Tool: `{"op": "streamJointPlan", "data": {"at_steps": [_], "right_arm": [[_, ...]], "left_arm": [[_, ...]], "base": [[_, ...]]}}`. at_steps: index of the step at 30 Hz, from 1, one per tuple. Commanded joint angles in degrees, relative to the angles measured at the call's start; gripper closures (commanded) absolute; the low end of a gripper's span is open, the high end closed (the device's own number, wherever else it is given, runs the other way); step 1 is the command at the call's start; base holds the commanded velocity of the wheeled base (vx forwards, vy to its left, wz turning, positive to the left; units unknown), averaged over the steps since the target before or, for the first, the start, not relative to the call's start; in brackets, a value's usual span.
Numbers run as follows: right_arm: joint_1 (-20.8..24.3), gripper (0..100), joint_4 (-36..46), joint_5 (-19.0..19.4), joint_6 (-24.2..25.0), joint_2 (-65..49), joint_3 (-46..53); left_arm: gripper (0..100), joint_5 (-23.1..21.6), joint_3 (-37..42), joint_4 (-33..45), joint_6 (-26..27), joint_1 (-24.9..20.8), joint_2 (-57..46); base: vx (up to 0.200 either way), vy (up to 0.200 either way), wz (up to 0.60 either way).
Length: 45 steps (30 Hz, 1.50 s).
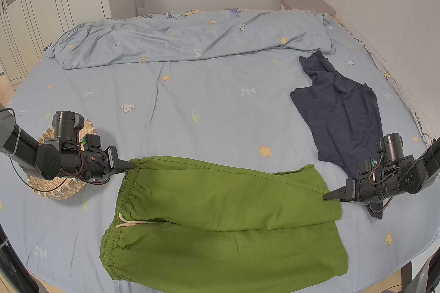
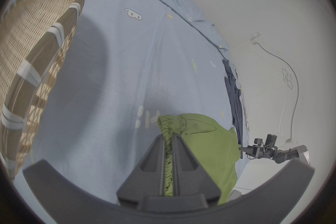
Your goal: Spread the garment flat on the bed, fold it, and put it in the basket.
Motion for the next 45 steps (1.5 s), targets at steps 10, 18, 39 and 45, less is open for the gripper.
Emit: {"op": "streamJointPlan", "data": {"at_steps": [10,18,39,45], "right_arm": [[-3.08,100,-2.01,-0.19,-0.58,-0.11,0.22],[-2.29,100,-2.01,-7.75,-3.66,-2.84,0.22],[12.48,100,2.12,-24.89,-4.63,0.24,-24.04],[13.71,100,0.36,-29.11,-5.07,6.48,-32.30]], "left_arm": [[100,0.01,0.05,-0.03,-0.08,0.14,-0.05],[100,0.01,0.05,-0.03,-0.08,0.31,-1.01],[100,0.10,-1.70,-0.03,0.01,5.94,-5.67],[100,0.01,-5.04,-0.03,0.36,7.17,-4.53]], "base": [[0.000,0.000,0.00],[0.000,0.000,0.00],[0.000,0.000,0.00],[0.000,0.000,0.00]]}}
